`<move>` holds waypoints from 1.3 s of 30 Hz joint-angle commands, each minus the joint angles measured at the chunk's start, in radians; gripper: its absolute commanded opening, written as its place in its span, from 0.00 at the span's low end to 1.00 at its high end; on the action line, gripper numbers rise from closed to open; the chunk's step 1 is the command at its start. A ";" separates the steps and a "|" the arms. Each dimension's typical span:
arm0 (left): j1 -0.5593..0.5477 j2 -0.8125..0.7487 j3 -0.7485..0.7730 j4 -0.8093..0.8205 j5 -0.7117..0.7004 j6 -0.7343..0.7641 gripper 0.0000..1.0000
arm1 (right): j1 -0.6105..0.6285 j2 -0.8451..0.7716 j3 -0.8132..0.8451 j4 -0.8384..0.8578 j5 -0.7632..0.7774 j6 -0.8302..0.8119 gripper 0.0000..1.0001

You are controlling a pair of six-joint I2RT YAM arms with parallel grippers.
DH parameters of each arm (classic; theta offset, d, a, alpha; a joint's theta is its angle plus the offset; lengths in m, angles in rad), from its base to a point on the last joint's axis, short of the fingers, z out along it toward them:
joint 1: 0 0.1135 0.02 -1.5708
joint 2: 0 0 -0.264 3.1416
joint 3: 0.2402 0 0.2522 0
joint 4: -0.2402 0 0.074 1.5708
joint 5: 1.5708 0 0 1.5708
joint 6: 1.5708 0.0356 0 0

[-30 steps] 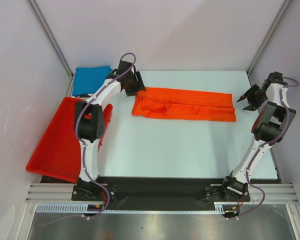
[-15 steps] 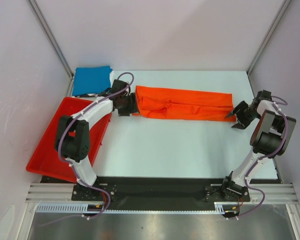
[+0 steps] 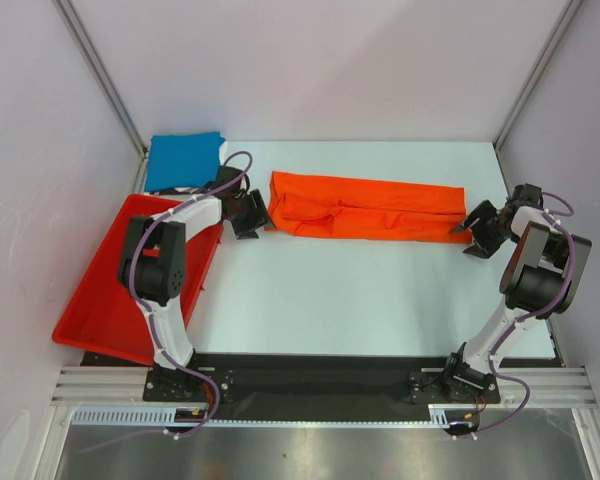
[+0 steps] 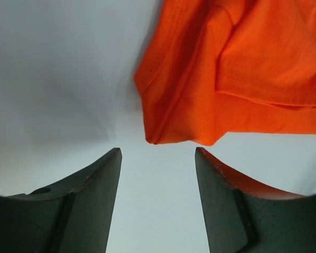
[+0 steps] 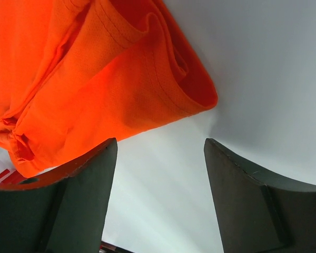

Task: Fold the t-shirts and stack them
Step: Fold the tshirt

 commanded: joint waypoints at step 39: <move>0.026 -0.003 -0.054 -0.085 -0.148 -0.008 0.00 | -0.072 -0.071 -0.082 -0.134 0.211 -0.099 0.00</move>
